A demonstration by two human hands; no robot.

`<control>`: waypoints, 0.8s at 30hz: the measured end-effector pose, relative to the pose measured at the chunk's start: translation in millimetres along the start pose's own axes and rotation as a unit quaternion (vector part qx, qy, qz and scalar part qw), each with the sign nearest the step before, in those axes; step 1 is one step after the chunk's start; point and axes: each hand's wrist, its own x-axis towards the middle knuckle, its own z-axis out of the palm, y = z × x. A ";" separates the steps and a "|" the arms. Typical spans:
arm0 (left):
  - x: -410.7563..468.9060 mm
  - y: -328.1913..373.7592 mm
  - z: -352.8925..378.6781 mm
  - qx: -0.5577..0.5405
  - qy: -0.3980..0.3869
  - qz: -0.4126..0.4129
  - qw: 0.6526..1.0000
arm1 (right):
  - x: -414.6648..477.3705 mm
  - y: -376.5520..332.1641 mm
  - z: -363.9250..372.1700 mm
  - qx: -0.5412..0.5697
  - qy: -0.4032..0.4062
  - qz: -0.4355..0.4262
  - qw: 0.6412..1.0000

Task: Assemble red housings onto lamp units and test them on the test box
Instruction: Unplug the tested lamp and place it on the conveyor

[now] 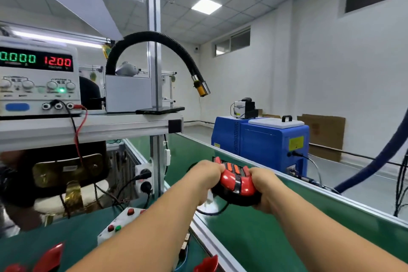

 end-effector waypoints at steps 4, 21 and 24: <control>8.1 6.6 -2.8 0.035 0.002 0.022 0.999 | 6.0 -1.3 4.0 0.022 -0.034 -0.017 0.999; -37.9 -19.3 35.6 -0.061 -0.189 0.117 0.973 | -51.6 11.2 -65.6 -0.136 0.213 -0.164 0.953; -71.6 2.5 69.9 -0.075 -0.249 0.172 0.950 | -96.1 0.9 -116.2 -0.125 0.274 -0.219 0.928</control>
